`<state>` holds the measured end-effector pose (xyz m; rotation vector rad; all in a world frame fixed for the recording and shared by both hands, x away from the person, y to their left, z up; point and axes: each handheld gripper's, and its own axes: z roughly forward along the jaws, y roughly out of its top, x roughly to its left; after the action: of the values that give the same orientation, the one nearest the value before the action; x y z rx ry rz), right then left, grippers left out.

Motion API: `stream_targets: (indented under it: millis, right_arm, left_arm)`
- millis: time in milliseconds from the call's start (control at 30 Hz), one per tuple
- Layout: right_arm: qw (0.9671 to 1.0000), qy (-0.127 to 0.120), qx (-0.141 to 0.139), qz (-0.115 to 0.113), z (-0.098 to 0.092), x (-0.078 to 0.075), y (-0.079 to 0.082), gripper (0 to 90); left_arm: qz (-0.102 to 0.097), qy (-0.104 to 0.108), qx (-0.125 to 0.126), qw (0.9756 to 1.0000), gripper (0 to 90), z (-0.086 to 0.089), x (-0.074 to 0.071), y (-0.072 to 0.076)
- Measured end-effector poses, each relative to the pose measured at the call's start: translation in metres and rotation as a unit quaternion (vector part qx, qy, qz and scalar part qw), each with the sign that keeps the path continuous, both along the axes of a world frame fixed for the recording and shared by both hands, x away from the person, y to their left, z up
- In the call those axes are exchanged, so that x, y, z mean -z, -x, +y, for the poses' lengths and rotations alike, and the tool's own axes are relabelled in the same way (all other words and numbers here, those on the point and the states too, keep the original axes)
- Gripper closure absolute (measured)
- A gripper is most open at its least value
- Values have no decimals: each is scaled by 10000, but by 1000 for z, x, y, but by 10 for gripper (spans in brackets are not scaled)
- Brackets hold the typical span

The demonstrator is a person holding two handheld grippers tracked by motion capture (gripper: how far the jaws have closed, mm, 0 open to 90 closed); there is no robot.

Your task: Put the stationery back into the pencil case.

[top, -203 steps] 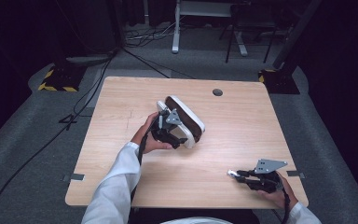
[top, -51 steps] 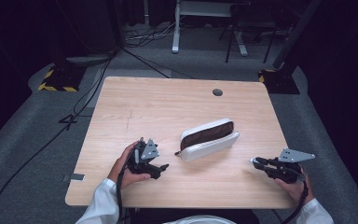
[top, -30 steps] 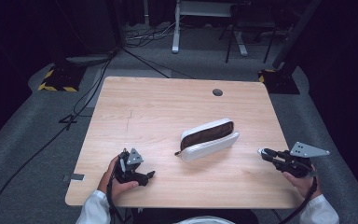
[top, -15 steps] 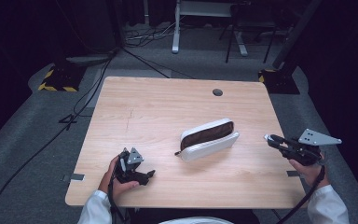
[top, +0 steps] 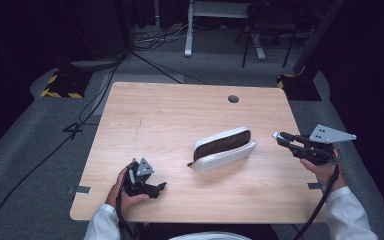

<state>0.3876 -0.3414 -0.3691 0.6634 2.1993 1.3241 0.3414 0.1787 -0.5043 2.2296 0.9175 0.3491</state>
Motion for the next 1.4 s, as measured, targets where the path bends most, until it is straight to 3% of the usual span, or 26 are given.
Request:
stream_targets:
  millis: [533, 900, 1400]
  right_arm:
    - [9983, 102, -581, 20, 47, -7, -18, 735]
    - [9927, 351, -1126, 270, 87, 4, -29, 735]
    - [9879, 547, -1334, 563, 114, 23, -43, 734]
  left_arm:
    - [6, 5, 11, 10000, 149, 0, 0, 0]
    - [8, -1, 10, 10000, 149, 0, 0, 0]
    - [7, -1, 11, 10000, 149, 0, 0, 0]
